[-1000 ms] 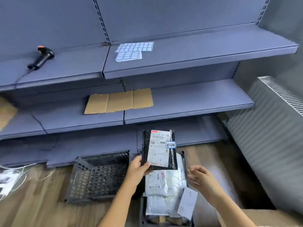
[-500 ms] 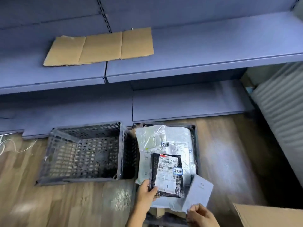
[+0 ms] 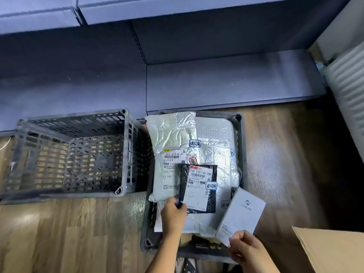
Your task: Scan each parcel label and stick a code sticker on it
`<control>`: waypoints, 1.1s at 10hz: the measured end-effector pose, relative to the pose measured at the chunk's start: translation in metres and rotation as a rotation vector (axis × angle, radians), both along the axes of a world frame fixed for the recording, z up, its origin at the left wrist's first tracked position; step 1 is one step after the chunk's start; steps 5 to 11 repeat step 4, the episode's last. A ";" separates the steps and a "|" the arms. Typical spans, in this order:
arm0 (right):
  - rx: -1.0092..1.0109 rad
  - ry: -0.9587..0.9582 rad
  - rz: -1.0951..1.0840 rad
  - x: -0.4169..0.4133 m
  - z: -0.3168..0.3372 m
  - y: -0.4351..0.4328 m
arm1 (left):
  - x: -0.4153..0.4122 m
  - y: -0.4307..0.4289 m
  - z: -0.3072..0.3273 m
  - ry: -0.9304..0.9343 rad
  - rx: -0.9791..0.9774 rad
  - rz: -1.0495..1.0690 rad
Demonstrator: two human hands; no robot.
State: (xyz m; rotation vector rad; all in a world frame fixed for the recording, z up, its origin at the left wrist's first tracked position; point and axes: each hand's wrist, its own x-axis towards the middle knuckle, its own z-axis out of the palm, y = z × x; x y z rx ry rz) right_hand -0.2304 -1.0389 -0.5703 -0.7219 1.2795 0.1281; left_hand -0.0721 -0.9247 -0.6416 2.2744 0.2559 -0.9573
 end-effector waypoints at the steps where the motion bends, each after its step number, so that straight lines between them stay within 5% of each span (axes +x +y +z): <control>1: 0.008 -0.012 0.002 0.002 0.000 0.000 | -0.003 -0.002 0.005 -0.032 0.023 -0.024; 4: -0.028 -0.004 0.002 0.014 0.049 0.004 | -0.002 0.013 0.076 -0.025 0.103 -0.014; 11: -0.028 -0.004 0.002 0.014 0.049 0.004 | -0.002 0.013 0.076 -0.025 0.103 -0.014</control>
